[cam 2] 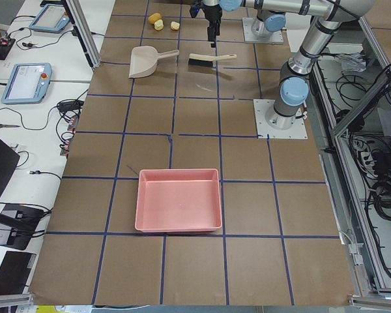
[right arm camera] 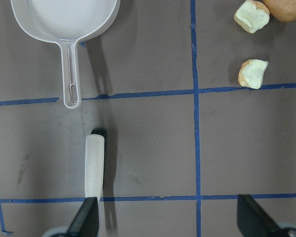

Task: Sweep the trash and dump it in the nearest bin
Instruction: 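Move the left gripper down toward the white brush handle, then close the left gripper on the white brush handle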

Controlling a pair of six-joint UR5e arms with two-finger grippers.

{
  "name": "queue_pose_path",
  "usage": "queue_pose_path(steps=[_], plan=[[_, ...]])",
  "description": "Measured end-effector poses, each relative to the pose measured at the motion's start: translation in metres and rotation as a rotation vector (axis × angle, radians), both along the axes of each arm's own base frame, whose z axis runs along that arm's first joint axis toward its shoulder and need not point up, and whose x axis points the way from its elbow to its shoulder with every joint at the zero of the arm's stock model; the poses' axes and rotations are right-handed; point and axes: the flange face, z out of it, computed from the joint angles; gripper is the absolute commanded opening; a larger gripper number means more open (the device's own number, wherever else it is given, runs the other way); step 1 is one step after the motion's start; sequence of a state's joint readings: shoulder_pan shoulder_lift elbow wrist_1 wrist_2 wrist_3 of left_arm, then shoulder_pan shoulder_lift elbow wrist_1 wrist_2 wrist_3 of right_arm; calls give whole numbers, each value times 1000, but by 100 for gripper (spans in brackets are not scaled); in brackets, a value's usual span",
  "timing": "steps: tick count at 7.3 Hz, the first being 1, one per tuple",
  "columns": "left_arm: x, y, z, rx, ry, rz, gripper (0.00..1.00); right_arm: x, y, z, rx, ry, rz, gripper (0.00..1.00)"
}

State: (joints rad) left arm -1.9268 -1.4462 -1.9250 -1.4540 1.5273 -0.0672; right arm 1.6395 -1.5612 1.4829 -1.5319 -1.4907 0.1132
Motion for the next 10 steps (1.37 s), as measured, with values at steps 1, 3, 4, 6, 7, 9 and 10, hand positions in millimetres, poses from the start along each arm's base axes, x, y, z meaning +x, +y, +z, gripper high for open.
queue_pose_path(steps=[1,3,4,6,7,9,10], plan=[[-17,12,-18,-31,11,26,98,0,0,-1,-7,2,2,100],[-60,32,-62,-80,24,56,98,1,-1,-1,-12,2,4,100],[-81,45,-85,-103,14,53,98,0,0,-2,-9,4,5,100],[-100,69,-121,-151,-27,17,98,0,0,-2,-8,6,3,100],[-99,79,-135,-178,-15,5,98,0,1,-3,-5,7,5,100],[-91,96,-157,-210,20,-15,98,0,0,-4,-1,6,5,100],[-90,99,-161,-211,34,-48,95,1,0,-6,3,3,5,100]])
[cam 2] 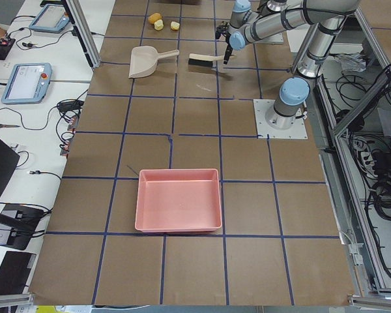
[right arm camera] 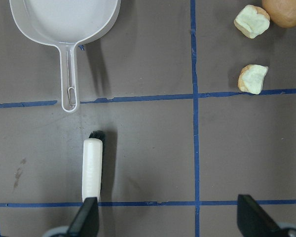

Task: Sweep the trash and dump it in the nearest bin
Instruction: 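Close the left gripper on the white brush handle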

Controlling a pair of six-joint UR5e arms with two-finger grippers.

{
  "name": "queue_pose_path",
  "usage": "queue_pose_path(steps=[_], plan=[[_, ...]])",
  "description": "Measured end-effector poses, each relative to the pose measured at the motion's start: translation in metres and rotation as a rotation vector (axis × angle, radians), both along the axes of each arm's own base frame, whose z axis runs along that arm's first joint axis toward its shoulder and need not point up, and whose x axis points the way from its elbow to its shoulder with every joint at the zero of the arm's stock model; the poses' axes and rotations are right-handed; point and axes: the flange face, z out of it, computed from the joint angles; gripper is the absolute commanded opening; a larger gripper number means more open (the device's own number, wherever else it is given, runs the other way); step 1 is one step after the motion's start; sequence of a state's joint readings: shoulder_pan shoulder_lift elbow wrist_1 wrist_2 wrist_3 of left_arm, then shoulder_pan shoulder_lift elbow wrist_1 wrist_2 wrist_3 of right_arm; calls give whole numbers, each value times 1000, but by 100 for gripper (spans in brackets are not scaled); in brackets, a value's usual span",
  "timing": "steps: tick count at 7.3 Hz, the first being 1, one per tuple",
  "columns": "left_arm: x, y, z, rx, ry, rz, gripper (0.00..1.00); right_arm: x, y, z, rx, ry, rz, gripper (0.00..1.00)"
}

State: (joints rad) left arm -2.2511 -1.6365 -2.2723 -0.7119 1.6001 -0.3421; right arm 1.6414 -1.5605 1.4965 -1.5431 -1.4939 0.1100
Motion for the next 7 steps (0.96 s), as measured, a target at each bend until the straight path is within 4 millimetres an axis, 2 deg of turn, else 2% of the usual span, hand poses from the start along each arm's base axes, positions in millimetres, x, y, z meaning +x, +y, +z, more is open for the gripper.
queue_pose_path(steps=[2,4,7], plan=[[-1,0,1,-1,10,-76,95,1,1,-15,29,-9,-3,100],[-2,-1,0,1,13,-102,80,1,3,-31,56,-9,-6,100],[-6,-5,-10,20,16,-103,71,2,0,-35,44,-9,-2,100]])
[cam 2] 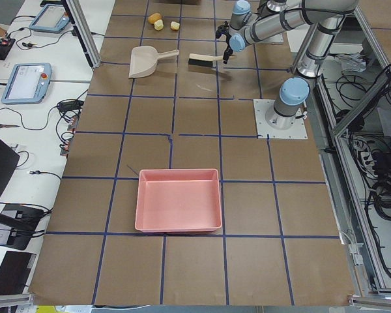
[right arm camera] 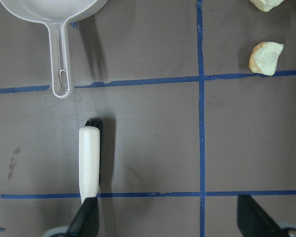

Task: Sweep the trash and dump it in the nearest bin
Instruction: 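Close the left gripper on the white brush handle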

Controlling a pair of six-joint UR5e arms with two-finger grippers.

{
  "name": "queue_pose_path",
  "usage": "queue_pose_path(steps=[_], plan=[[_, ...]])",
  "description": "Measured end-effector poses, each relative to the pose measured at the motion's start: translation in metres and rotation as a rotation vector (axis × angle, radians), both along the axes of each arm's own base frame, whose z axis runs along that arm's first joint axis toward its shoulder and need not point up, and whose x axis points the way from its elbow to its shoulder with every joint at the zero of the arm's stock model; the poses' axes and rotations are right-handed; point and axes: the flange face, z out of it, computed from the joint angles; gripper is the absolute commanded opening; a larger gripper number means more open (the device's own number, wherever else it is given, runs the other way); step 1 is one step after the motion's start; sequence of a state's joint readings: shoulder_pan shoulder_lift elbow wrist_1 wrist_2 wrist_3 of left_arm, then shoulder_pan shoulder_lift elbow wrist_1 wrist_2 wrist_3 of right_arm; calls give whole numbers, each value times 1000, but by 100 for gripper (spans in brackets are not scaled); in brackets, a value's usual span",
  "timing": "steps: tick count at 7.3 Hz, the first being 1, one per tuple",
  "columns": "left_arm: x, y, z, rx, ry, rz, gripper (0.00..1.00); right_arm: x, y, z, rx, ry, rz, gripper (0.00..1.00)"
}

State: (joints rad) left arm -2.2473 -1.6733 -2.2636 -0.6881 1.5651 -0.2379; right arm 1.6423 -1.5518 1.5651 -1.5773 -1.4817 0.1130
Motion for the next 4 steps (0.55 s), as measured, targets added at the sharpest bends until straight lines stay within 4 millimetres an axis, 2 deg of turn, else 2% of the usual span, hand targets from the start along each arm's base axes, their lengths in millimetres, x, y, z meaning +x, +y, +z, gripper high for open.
queue_pose_path(steps=[2,4], plan=[[-4,-5,0,-7,5,-4,71,0,-1,0,-7,1,1,100],[-4,-5,4,-17,11,-6,67,0,-1,0,-9,0,1,100]])
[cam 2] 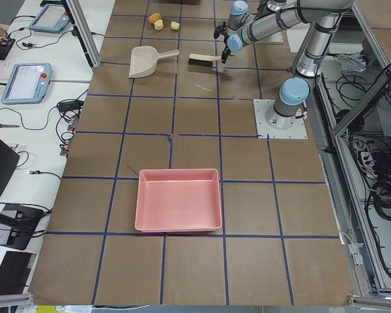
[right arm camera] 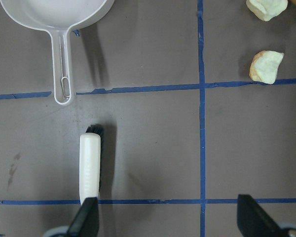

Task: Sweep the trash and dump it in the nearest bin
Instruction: 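Close the left gripper on the white brush handle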

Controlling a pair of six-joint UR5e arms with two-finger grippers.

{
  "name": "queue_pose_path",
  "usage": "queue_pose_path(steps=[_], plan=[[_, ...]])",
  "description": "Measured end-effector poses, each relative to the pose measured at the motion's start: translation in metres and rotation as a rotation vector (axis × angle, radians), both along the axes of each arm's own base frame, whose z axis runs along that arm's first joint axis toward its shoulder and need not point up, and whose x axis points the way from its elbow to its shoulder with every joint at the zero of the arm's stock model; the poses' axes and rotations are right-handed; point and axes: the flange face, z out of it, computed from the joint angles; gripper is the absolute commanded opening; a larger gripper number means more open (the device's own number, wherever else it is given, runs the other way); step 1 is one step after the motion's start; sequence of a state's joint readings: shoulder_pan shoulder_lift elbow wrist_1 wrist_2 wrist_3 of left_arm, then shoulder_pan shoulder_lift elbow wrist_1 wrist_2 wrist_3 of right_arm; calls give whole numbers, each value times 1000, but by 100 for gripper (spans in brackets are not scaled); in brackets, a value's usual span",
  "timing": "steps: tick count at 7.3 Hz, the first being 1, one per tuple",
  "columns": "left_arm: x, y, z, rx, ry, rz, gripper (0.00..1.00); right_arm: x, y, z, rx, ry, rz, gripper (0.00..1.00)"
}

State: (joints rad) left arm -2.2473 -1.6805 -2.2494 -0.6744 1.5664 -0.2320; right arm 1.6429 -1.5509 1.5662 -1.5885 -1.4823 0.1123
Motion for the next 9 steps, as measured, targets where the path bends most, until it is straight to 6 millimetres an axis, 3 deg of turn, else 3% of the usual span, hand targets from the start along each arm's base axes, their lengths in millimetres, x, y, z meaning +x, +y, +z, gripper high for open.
queue_pose_path(steps=[5,6,7,9], plan=[[2,2,3,-1,2,0,53,0,-1,1,-13,0,0,100],[2,2,2,0,1,2,32,0,-1,1,-13,-1,0,100],[2,3,2,2,2,7,18,0,-1,1,-15,-1,0,100],[2,4,3,11,10,35,13,0,-2,2,-17,-1,1,100]])
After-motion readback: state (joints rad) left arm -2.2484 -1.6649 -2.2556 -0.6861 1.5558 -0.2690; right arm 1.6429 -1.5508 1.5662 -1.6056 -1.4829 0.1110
